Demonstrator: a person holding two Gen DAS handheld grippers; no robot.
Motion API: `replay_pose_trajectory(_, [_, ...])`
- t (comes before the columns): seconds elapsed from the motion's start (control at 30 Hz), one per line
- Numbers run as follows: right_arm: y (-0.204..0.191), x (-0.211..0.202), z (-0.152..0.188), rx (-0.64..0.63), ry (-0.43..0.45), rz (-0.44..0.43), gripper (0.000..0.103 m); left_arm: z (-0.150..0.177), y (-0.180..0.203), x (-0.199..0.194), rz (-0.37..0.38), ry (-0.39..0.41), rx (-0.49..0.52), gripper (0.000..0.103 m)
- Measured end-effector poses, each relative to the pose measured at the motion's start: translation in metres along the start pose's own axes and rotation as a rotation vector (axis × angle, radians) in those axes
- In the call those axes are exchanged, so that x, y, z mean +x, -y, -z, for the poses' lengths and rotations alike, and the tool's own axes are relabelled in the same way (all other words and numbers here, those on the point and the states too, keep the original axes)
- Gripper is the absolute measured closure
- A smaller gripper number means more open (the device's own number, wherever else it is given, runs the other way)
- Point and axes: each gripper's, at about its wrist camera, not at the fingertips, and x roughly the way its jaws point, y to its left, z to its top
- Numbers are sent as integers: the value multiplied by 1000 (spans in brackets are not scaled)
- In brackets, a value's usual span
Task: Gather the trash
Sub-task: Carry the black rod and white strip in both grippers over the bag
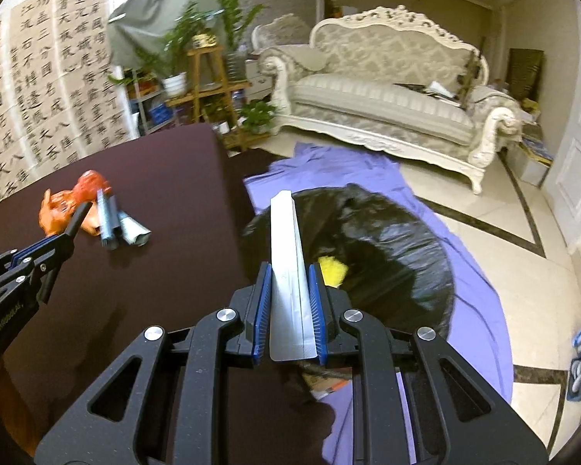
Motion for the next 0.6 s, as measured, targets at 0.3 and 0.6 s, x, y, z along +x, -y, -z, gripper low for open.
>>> replay_pose_trajectory(0.3, [39,20,-6,66,12,40,84,-24,51,29,46,12,82,89])
replay_pose_trajectory(0.6, [61,43,-7,97,-5,44,84,-35,84,62,63,-15,130,89])
